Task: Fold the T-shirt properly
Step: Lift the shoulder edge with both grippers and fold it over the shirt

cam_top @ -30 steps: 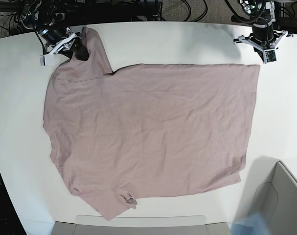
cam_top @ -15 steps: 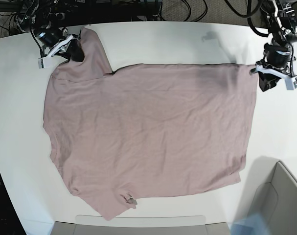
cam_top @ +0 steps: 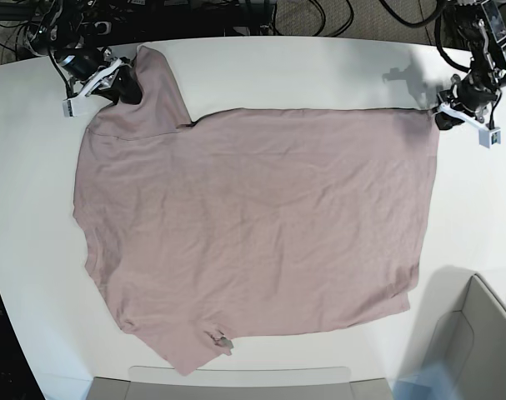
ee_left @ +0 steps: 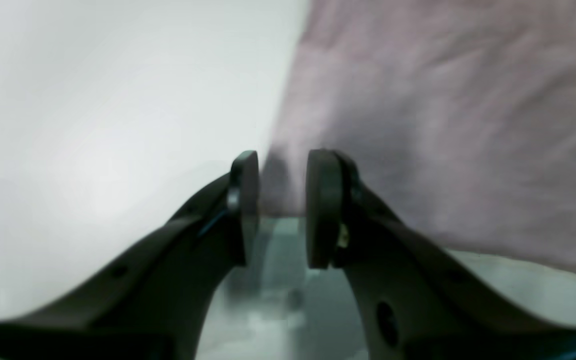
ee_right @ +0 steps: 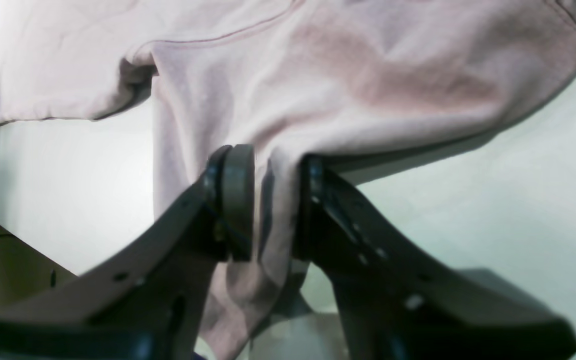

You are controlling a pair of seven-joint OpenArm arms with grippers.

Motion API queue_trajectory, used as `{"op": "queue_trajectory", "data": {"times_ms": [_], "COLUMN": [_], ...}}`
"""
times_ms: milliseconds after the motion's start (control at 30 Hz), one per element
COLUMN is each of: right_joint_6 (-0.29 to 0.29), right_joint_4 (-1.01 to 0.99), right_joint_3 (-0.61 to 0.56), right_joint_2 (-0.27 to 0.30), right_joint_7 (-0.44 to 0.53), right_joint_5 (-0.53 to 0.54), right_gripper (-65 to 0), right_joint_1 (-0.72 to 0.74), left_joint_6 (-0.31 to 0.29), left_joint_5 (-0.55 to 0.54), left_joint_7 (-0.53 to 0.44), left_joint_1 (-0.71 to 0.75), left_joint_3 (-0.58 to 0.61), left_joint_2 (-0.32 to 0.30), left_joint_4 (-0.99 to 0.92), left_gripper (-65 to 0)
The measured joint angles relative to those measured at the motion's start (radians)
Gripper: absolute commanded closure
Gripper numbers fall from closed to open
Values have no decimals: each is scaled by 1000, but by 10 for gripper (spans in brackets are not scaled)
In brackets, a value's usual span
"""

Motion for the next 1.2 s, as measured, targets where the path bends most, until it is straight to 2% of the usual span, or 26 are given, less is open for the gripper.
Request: {"op": "queue_trajectory", "data": {"times_ms": [133,267,467,567,633,667,700,833,967,1200], "right_joint_6": [0,0,0,0,0,0,0,0,0,0], "right_joint_4": [0,0,0,0,0,0,-1,-2,13,200], "right_joint_3": [0,0,0,0,0,0,-2,-12,-8,0], "right_joint_2": [0,0,0,0,0,1,3,21,25,36], "right_joint_7": [2,1,-3,-2,-1,-1,-2,-8,-12,-79], "right_joint_5": [0,0,-3,-6,-11,-20,-22,-23,-24,-107], "right_gripper": [-163,-163,-163,-140,-62,-8,0,0,0,0], "right_joint_1": [1,0,6,8,9,10,10,10,3,-111], "left_joint_6": [-5,-12,-20,-18,-19,-18,-19,-34,-24,-18], "left_joint_5": [-12,-32,-42,-30,-30,-34,-41,-63,-46,-22], "left_joint_7": [-69,-122,-124,-126,-128,-131,-137,-146,-149,-64], "left_joint_1": [-6,-14,-51,-61,-61,-61,-61,-61,-24,76], "left_joint_3": [92,103,133,175,180,180,180,178,175,14], "left_joint_2": [-35,-36,-41,-42,-36,-34,-34,-37,-35,19], "left_joint_4": [-54,-99,-129,-129,-133,-136,-144,-168,-124,-3], "left_gripper": [-180,-180,-174,-115,-29,0,0,0,0,0]}}
